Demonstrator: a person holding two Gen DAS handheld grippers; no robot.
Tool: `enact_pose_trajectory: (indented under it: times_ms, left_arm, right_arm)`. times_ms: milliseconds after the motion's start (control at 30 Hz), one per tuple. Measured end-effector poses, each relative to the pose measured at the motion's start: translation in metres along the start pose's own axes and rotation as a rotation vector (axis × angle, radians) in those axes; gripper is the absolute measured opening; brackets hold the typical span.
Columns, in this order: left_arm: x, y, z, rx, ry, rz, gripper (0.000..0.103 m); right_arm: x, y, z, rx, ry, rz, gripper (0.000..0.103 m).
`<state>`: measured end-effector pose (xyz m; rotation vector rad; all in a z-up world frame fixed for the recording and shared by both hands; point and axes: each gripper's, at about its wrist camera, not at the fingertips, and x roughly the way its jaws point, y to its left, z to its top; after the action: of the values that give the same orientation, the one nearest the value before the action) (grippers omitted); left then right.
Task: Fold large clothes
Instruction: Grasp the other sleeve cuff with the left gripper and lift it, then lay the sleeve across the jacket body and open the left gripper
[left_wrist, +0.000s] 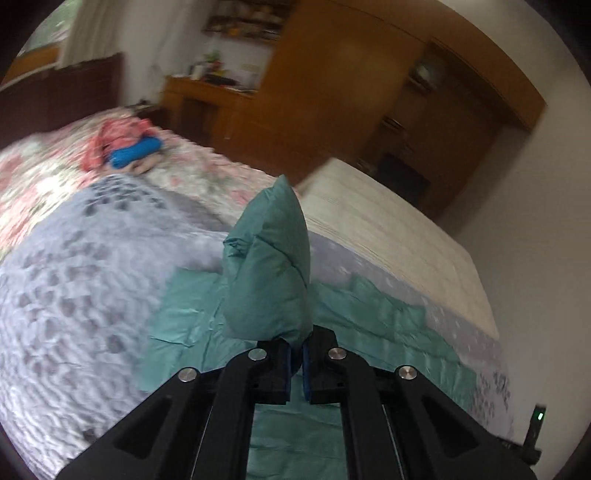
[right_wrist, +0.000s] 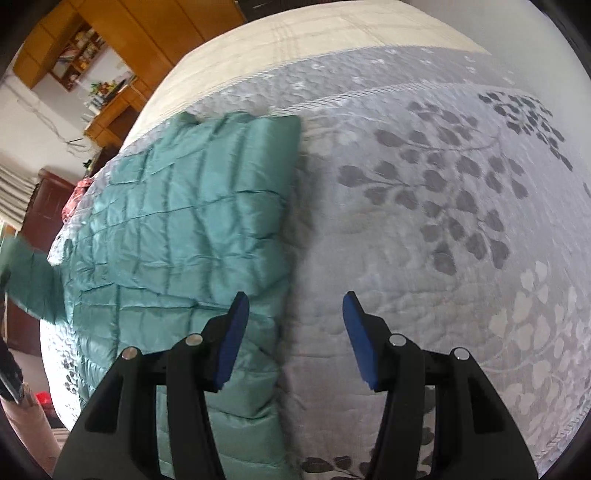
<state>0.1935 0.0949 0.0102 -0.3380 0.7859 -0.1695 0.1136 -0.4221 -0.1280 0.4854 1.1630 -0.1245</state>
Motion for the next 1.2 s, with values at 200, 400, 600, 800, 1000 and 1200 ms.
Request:
enact_pose_trajectory:
  times_ms: [200, 400, 600, 800, 1000, 1200]
  left_arm:
    - [0.062, -0.102, -0.038, 0.177, 0.122, -0.071, 0.004]
    - [0.117, -0.148, -0.084, 0.257, 0.251, -0.090, 0.004]
    - [0.150, -0.144, -0.115, 0.259, 0.340, -0.099, 0.004]
    - [0.167, -0.141, -0.133, 0.285, 0.392, -0.119, 0.013]
    - [0.128, -0.138, -0.134, 0.339, 0.409, -0.210, 0.068]
    - [0.068, -0.099, -0.103, 0.261, 0.337, -0.275, 0.083]
  right_arm:
    - [0.009, 0.021, 0.000, -0.034, 0.015, 0.034, 0.053]
    - [0.018, 0.034, 0.003, -0.056, 0.025, 0.051, 0.053]
    - [0.030, 0.034, 0.002, -0.050, 0.047, 0.056, 0.053]
    - [0.040, 0.030, 0.001, -0.035, 0.069, 0.055, 0.053]
    - [0.031, 0.036, 0.003, -0.048, 0.050, 0.057, 0.053]
    - [0.018, 0.064, 0.011, -0.109, 0.033, 0.112, 0.053]
